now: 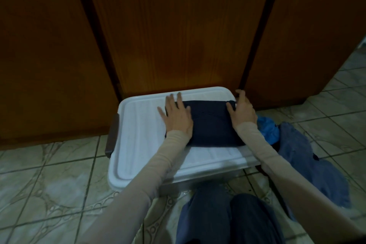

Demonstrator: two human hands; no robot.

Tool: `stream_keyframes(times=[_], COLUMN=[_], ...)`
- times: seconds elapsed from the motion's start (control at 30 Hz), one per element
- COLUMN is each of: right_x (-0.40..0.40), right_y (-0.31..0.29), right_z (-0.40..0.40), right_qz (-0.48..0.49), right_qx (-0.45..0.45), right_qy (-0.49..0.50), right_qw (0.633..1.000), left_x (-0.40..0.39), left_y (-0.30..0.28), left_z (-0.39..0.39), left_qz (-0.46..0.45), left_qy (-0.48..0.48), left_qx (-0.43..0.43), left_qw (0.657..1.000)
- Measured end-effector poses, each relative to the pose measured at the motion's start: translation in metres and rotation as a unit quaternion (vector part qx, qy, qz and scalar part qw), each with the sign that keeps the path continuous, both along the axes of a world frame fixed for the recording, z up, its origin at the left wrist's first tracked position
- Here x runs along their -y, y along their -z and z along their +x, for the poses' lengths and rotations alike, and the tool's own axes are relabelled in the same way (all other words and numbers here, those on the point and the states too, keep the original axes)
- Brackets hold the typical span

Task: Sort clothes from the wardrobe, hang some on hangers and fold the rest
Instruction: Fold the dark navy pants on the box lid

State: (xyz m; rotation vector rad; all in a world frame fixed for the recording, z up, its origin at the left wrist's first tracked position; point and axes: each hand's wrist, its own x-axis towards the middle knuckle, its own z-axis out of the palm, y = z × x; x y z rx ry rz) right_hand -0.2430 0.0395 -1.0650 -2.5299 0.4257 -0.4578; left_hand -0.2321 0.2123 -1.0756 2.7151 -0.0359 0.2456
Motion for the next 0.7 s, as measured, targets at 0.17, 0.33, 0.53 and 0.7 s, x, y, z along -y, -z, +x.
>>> stream_keyframes(times=[0.17, 0.33, 0.53, 0.7], right_x=[0.006, 0.015, 0.012, 0.022], right_y=[-0.008, -0.005, -0.013, -0.011], right_z=[0.025, 0.04, 0.05, 0.055], right_qz=[-0.121, -0.133, -0.149, -0.068], right_qx=[-0.144, -0.237, -0.311, -0.293], right_qy=[-0.032, -0.047, -0.011, 0.003], right_qw=[0.982, 0.961, 0.938, 0.954], left_x=[0.025, 0.027, 0.027, 0.027], left_y=[0.012, 0.026, 0.029, 0.03], left_z=[0.004, 0.007, 0.006, 0.006], left_qz=[0.069, 0.141, 0.148, 0.145], left_qy=[0.149, 0.14, 0.147, 0.15], left_qx=[-0.027, -0.025, -0.016, -0.023], left_qw=[0.986, 0.98, 0.978, 0.978])
